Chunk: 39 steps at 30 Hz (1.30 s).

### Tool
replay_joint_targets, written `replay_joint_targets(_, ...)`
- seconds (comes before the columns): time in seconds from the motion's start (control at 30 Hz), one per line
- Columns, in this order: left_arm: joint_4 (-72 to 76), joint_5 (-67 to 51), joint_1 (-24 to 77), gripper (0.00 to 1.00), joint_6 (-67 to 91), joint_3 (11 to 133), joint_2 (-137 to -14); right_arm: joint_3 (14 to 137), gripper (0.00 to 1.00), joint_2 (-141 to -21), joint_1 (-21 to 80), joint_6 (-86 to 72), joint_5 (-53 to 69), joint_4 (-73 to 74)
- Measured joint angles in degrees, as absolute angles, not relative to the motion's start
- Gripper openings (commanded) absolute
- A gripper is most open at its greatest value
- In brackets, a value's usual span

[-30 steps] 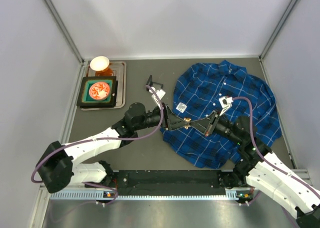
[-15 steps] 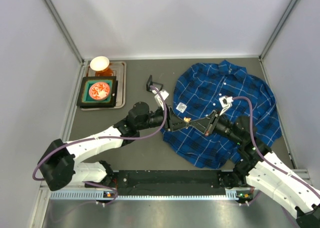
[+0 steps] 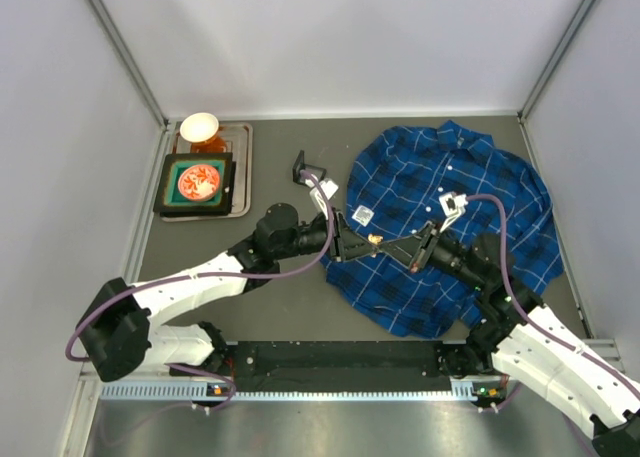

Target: Remove the brooch from the garment

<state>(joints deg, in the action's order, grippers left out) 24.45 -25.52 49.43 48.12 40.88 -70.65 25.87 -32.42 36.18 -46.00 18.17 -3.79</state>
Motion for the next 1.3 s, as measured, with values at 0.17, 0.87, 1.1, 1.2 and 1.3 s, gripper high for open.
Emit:
replay_joint_targets(0.17,24.91,-26.20,49.43,0.27,48.99,41.04,-70.61,24.53,0.00,-31.55,36.18,-45.36,18.68,-5.69)
replay_joint_targets(0.87,25.45,-32.21,48.49,0.16,50.46,42.00,-71.85,25.30,0.00,-32.08,36.18,-36.36,21.93,-5.72)
replay_joint_targets(1.1,26.09,-32.80,48.42,0.15,50.87,42.02,-71.75,25.58,0.00,-31.55,36.18,-34.48,22.39,-5.63)
replay_joint_targets(1.2,26.30,-33.58,48.42,0.15,50.89,42.02,-71.75,25.58,0.00,-31.40,36.18,-33.45,22.92,-5.63)
replay_joint_targets(1.3,25.87,-34.33,48.40,0.15,50.81,42.09,-71.75,25.58,0.00,-31.40,36.18,-31.88,23.86,-5.56)
